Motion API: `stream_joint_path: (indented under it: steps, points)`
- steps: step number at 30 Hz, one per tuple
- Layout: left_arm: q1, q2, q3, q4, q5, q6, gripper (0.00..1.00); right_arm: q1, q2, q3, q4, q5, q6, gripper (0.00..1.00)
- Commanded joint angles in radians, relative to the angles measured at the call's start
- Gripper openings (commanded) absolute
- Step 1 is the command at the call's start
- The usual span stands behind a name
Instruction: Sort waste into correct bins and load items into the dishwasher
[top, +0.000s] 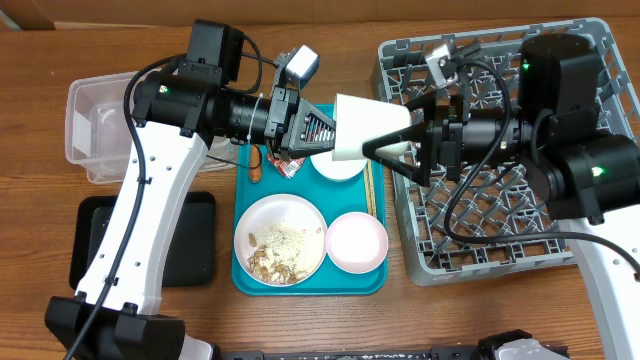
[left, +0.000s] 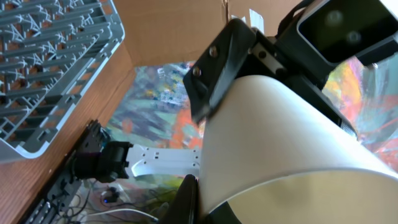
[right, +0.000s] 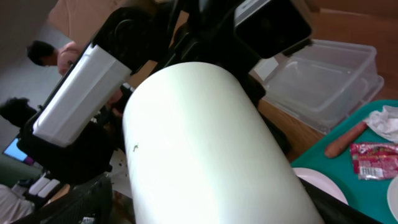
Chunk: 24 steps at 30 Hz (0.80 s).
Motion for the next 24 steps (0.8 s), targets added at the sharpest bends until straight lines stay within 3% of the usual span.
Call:
stream_joint_path:
  steps: [1, 7, 24]
  points:
    - [-0.001, 0.002, 0.011, 0.029, 0.003, 0.013, 0.04, 0.02, -0.011, 0.032, -0.005, -0.032, -0.005, 0.88]
    - [0.012, 0.002, 0.011, 0.101, 0.003, -0.051, 0.04, 0.02, -0.011, 0.032, -0.013, -0.031, -0.008, 0.88]
    - [0.011, 0.002, 0.011, 0.109, 0.002, -0.051, 0.04, -0.039, -0.012, 0.032, 0.037, -0.06, -0.005, 0.88]
